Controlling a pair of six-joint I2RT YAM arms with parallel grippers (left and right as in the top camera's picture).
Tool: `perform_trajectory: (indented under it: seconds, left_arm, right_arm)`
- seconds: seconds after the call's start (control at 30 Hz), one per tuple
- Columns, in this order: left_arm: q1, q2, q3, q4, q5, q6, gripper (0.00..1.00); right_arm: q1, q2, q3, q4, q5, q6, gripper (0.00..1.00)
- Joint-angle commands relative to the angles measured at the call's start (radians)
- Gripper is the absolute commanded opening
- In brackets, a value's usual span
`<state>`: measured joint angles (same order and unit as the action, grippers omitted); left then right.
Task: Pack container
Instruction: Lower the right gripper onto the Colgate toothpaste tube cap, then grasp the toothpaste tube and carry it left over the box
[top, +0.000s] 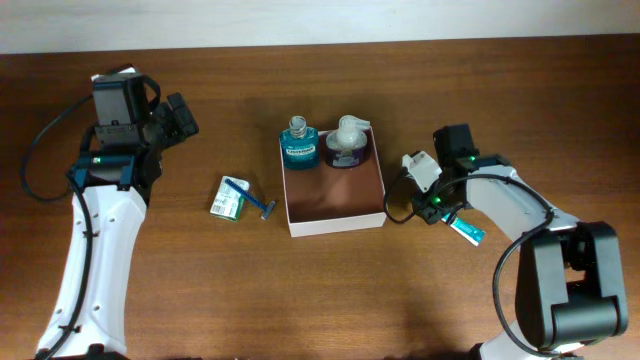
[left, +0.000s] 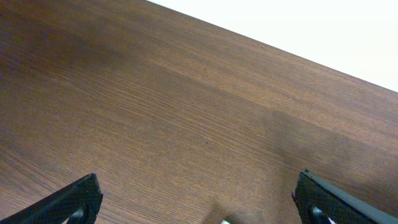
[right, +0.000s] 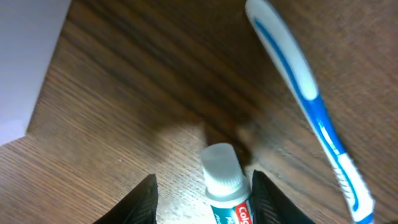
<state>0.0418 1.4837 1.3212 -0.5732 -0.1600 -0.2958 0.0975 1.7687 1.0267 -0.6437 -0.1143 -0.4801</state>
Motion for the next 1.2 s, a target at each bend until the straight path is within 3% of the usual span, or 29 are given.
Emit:
perform_trajectory:
  seconds: [0.0,0.6,0.87,1.17]
  left_arm:
    - [0.005,-0.001,0.013,0.003,0.003,0.002,0.99]
    - [0.005,-0.001,0.013,0.003,0.003,0.002,0.99]
    - [0.005,-0.001,0.013,0.003,0.003,0.002,0.99]
    - [0.005,-0.001,0.013,0.003,0.003,0.002,0.99]
  right_arm:
    - [-0.008,0.006,-0.016,0.017,0.007,-0.014,0.43]
    - [-0.043,0.007,-0.061,0.084,0.047,-0.013,0.41]
    - [-0.045,0.007,-0.061,0.084,0.027,-0.007,0.19]
    - [-0.045,0.001,-0.023,0.060,0.013,0.052,0.06]
